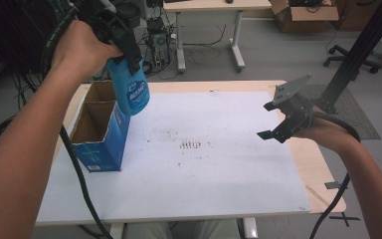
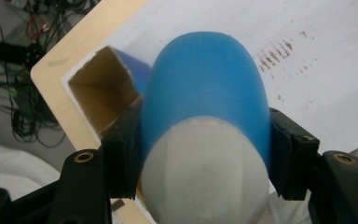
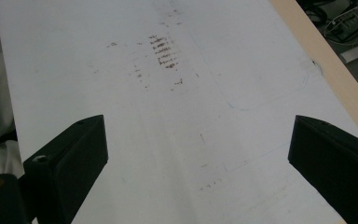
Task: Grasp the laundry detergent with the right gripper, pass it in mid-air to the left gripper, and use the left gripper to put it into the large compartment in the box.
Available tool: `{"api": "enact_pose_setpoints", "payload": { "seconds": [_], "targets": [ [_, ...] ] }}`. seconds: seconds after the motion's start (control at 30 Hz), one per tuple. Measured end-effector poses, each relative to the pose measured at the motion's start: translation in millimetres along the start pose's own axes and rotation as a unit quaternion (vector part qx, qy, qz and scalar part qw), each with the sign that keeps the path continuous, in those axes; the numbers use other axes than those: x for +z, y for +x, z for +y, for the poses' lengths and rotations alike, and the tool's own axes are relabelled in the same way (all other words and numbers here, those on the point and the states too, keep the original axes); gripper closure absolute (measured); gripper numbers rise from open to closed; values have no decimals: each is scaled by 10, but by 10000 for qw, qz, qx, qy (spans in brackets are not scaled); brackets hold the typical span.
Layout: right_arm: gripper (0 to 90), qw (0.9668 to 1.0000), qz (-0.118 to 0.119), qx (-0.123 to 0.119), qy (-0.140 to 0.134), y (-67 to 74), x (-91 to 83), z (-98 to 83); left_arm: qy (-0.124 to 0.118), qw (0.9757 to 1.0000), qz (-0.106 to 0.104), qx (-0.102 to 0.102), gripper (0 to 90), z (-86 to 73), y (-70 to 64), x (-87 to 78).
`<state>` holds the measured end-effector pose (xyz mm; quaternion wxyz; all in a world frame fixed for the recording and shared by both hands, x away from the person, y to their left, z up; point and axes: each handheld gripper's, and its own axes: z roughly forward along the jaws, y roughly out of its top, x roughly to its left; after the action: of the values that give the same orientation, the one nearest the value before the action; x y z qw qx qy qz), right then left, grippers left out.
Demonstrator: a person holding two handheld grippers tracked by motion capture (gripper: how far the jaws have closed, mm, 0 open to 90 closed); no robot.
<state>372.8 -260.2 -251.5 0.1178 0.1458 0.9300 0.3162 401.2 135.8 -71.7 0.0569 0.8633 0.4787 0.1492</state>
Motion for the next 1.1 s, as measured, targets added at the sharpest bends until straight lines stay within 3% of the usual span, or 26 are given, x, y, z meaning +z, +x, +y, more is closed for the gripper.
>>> {"api": "enact_pose_setpoints", "payload": {
  "seconds": [0.27,0.37,0.63,0.9,1.1],
  "targets": [
    [45,9998,35,-15,217,-43,30,11,48,9979,124,-628,383,-87,281,-10],
    [46,9996,31,-20,295,-46,55,3,18,9951,188,-969,383,-135,398,-15],
    [49,9990,82,-5,440,-72,87,-12,69,9879,295,-1524,383,-251,613,-24],
    [51,9992,15,-41,392,-83,40,-14,176,9801,391,-1939,383,-379,743,53],
    [53,9993,-2,-30,372,-80,31,-27,278,9771,456,-2059,383,-455,786,150]
  ]
}}
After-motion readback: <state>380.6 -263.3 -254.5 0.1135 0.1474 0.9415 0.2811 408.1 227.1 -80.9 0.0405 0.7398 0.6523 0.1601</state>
